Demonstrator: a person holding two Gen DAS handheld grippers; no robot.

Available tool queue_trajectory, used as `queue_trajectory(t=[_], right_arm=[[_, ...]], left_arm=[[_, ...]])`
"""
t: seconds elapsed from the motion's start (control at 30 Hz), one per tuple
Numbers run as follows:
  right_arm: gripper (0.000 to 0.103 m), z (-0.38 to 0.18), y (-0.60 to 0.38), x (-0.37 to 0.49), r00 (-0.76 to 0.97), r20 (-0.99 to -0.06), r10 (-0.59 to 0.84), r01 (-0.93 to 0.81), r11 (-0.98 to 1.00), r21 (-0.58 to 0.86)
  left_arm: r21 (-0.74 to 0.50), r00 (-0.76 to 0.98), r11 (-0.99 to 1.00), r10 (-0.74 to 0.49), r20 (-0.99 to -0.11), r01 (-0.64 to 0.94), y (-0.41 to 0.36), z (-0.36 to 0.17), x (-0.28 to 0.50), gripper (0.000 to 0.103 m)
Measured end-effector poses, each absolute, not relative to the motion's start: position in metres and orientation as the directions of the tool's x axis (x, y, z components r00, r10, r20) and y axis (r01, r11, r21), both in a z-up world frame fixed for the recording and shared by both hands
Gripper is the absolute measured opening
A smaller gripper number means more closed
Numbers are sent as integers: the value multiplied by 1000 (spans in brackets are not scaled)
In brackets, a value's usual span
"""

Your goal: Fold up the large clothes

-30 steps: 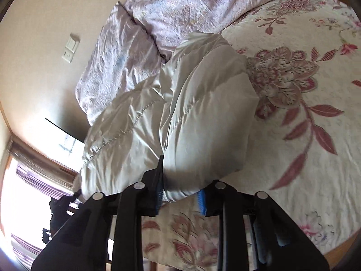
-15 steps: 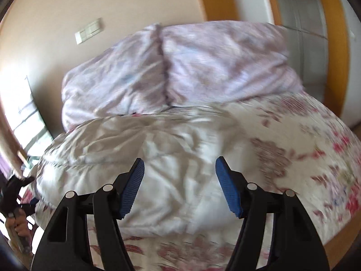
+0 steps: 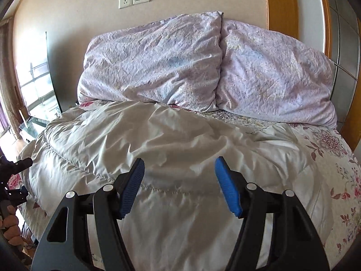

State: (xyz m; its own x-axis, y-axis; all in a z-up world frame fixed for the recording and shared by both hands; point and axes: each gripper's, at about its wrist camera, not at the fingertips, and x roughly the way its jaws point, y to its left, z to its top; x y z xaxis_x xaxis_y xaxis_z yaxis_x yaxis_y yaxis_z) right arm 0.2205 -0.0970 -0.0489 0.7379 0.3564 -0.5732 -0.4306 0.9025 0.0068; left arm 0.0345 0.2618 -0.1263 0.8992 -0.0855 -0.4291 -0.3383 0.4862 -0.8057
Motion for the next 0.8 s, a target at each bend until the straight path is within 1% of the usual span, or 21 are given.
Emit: queue_trajectory(t=[0.1, 0.17, 0.2, 0.33, 0.6, 0.67, 0.8], right_arm=[[67, -60, -90, 233, 715, -610, 341, -421, 907, 13], [69, -79, -78, 244, 672, -675, 303, -425, 905, -17], [69, -89, -74, 248, 660, -692, 292, -431, 902, -30], [71, -101, -68, 246, 663, -699, 268, -434, 898, -67], [71, -104, -71, 249, 639, -717, 278, -444, 895, -49], [71, -104, -71, 250, 636, -719, 281, -446, 894, -45], [72, -105, -73, 250, 634, -717, 291, -449, 893, -36]], left_arm=[[-805, 900, 485, -79, -429, -341, 263, -126, 37, 77], [-801, 901, 488, -66, -430, -346, 262, -127, 38, 77], [-801, 902, 487, -61, -428, -348, 261, -127, 38, 77], [-816, 910, 468, -57, -411, -340, 261, -127, 40, 77], [-799, 909, 490, -34, -415, -347, 256, -126, 44, 78], [-807, 911, 482, -40, -410, -342, 257, -125, 47, 80], [-835, 920, 449, -64, -386, -319, 261, -127, 52, 80]])
